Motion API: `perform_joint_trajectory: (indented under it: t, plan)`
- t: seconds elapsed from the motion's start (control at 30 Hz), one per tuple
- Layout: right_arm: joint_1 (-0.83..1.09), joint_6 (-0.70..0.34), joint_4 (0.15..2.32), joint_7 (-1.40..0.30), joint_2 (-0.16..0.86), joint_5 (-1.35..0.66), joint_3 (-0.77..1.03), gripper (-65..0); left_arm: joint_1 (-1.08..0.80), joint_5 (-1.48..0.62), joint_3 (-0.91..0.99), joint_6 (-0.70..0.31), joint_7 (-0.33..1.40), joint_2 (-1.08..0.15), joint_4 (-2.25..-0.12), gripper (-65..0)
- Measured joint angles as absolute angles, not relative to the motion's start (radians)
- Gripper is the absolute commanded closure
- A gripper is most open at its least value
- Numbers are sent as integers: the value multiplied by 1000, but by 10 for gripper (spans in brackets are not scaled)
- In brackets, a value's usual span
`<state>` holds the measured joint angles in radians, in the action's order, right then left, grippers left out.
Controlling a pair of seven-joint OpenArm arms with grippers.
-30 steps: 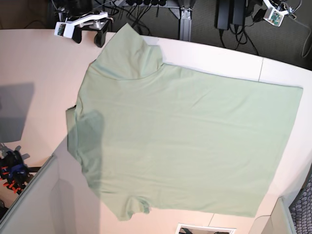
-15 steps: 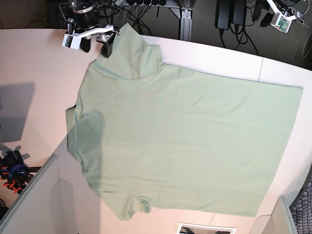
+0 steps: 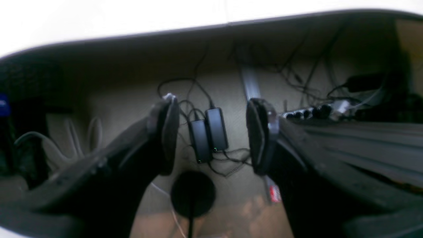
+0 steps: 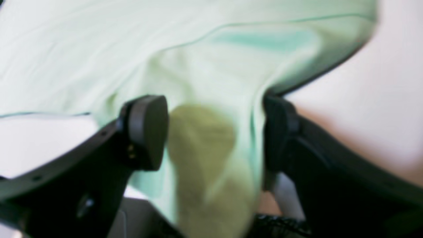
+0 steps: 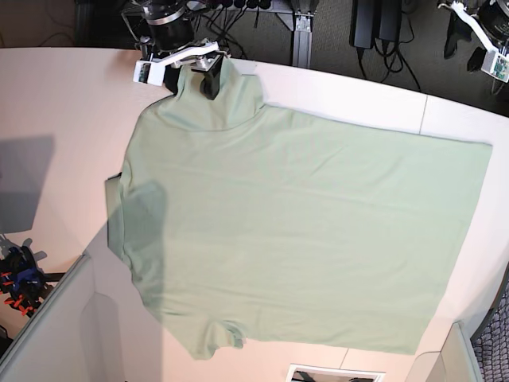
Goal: Fold the T-shirt properly
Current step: 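Reach both grippers to the shirt's shoulder corners and grasp them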
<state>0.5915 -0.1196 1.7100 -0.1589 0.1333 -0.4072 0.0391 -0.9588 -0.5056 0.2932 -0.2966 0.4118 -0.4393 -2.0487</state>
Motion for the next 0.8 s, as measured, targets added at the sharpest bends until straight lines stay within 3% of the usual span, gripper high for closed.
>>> perform_joint_trajectory:
  t: [0.3,0.8]
  plan:
    - [579,-121,1710,-165,113,-340,31,-434,-832,-481,302,-286,411,-530,-2002,-365]
    - [586,-124,1710,-162,113,-312,30,-434,-555,-574,299,-287,402,-609,-1637,-365]
